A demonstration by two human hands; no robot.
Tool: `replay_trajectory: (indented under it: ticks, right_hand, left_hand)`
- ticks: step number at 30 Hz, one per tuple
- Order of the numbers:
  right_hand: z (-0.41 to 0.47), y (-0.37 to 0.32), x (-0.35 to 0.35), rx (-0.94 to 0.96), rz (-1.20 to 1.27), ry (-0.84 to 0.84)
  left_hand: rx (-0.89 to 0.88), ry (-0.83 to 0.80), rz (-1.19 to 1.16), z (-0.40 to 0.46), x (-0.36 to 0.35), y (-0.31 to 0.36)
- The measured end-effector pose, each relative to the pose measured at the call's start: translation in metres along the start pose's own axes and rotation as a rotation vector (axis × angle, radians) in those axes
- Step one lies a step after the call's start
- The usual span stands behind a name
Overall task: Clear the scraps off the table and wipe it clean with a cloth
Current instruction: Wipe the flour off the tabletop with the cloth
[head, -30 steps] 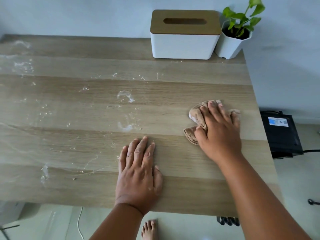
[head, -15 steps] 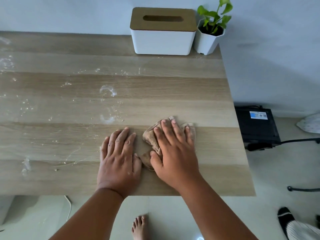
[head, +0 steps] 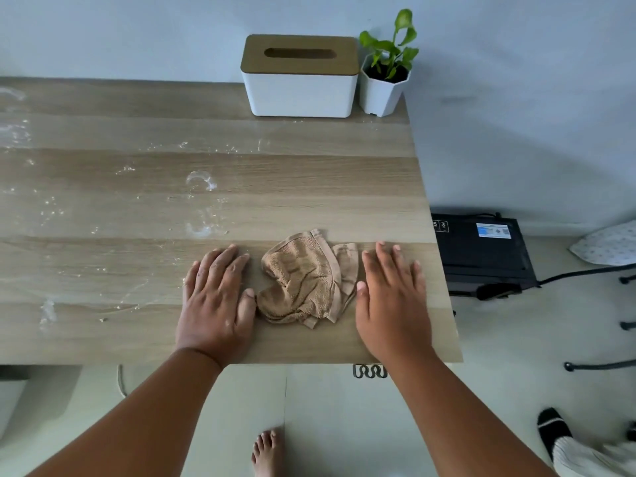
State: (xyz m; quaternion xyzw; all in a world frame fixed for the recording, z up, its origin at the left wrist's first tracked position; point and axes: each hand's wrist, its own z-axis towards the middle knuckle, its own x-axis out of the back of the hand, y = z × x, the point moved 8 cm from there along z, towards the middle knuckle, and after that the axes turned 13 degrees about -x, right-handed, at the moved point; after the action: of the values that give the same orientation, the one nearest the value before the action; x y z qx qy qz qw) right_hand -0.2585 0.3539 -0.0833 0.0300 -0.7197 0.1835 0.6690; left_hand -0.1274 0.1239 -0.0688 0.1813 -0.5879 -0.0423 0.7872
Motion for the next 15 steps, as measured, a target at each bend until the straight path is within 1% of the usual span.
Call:
replay_trajectory:
  ticks: [3,7,11,13,15]
  right_hand:
    - [-0.001,0.001,0.0,0.008,0.006,0.0]
    - [0.001,0.001,-0.002,0.01,0.014,-0.02]
    - [0.002,0.002,-0.004,0.018,0.026,-0.033]
    - [0.001,0.004,-0.004,0.02,0.046,-0.029]
    - [0.001,0.004,-0.004,0.016,0.044,-0.028]
  left_hand:
    - [-0.017,0.003,0.0,-0.001,0.002,0.005]
    - [-0.083,0.027,0.061,-0.001,0.005,0.021]
    - [-0.092,0.043,0.003,0.03,-0.005,0.062]
    - [-0.113,-0.004,0.015,0.049,-0.022,0.09]
    - [-0.103,-0.104,0.073,0.055,-0.044,0.106]
